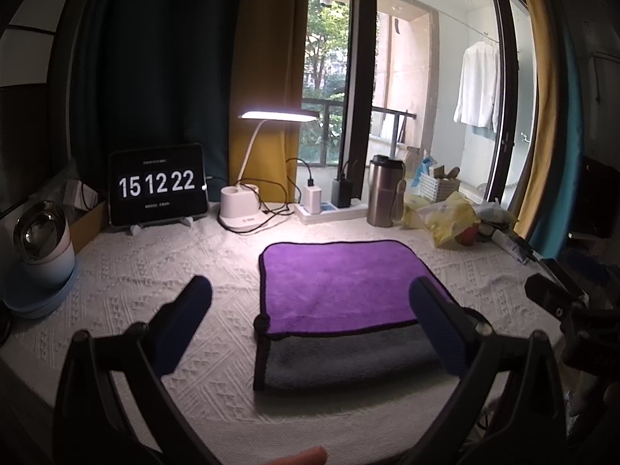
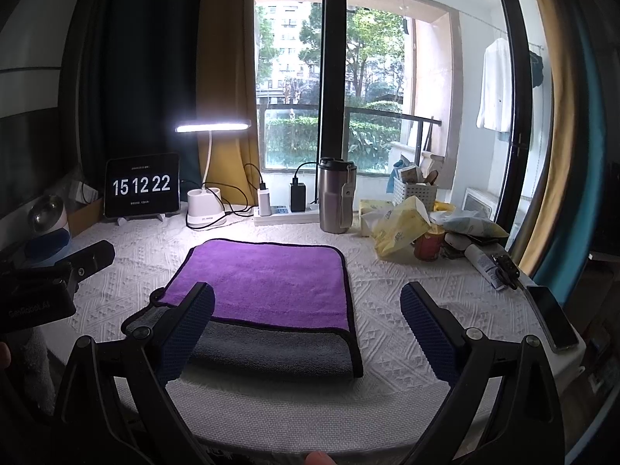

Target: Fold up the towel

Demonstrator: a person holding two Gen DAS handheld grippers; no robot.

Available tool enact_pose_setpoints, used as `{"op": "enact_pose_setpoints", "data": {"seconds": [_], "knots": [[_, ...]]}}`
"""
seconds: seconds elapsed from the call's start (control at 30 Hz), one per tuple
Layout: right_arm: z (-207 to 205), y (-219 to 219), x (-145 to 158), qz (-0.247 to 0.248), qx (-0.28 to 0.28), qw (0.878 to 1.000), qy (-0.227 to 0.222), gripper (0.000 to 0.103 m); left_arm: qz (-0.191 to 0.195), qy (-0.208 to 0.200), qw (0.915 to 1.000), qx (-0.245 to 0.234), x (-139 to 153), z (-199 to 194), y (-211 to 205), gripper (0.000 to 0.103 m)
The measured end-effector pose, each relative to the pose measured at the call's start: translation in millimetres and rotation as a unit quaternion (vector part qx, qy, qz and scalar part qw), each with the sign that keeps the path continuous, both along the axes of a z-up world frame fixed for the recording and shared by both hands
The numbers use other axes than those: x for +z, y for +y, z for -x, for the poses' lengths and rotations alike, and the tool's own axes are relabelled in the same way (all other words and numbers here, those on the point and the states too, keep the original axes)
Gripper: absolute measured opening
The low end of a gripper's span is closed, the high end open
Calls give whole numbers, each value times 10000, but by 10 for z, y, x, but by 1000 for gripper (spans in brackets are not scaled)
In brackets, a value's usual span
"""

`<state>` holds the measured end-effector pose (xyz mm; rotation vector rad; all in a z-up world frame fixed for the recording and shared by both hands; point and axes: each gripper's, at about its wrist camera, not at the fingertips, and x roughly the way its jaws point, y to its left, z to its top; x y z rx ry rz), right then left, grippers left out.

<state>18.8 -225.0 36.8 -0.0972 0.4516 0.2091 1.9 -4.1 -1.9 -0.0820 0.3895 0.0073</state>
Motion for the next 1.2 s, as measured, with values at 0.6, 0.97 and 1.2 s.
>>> {"op": "enact_pose_setpoints", "data": {"seconds": [0.6,0.97,1.2], "knots": [[-34,-27,-20,-14,-7,10000,48,99,-41,-54,10000,-65,-5,-2,-35,103],[-327,-79,-263,40,-50,9985,550,98,-11,529,9985,-128,-277,-244,-7,102],[-552,-141,-483,59,-125,9953,961,93,-73,917,9957,-137,-478,-466,-18,102]]}}
